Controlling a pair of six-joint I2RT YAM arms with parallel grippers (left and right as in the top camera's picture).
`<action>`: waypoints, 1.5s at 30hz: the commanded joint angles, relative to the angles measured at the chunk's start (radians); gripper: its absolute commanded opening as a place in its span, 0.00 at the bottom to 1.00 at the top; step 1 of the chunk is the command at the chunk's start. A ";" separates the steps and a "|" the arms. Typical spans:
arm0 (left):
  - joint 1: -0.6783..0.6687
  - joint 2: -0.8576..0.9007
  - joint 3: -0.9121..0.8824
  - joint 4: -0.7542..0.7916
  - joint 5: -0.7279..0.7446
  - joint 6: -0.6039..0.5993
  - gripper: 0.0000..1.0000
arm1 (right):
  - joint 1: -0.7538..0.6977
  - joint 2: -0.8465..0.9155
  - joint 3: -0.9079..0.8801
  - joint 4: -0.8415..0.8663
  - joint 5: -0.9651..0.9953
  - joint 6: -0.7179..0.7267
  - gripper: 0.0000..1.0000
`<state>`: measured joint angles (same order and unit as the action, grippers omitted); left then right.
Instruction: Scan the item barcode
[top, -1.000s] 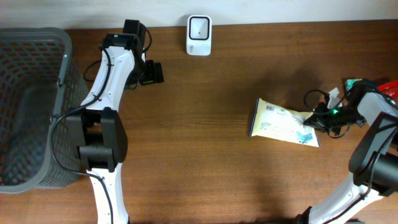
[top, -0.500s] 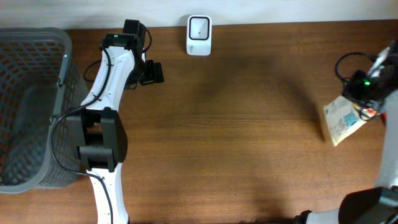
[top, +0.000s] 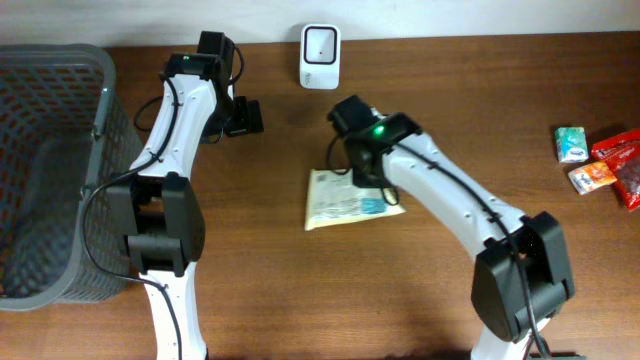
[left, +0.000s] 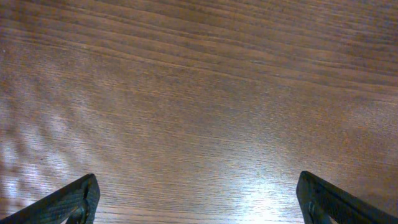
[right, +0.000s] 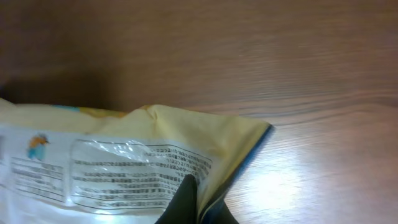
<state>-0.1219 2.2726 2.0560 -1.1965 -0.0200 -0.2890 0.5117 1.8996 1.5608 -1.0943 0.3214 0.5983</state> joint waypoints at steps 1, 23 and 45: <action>0.004 0.013 0.000 -0.001 -0.014 -0.013 0.99 | -0.148 -0.016 0.133 -0.153 0.189 0.012 0.04; 0.004 0.013 0.000 -0.001 -0.014 -0.013 0.99 | -0.008 0.282 0.247 -0.023 0.303 -0.107 0.04; 0.004 0.013 0.000 -0.001 -0.014 -0.013 0.99 | -0.179 0.344 0.333 0.067 0.655 -0.240 0.04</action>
<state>-0.1219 2.2726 2.0560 -1.1961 -0.0200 -0.2893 0.2329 2.1960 1.8996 -1.0534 1.0031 0.3698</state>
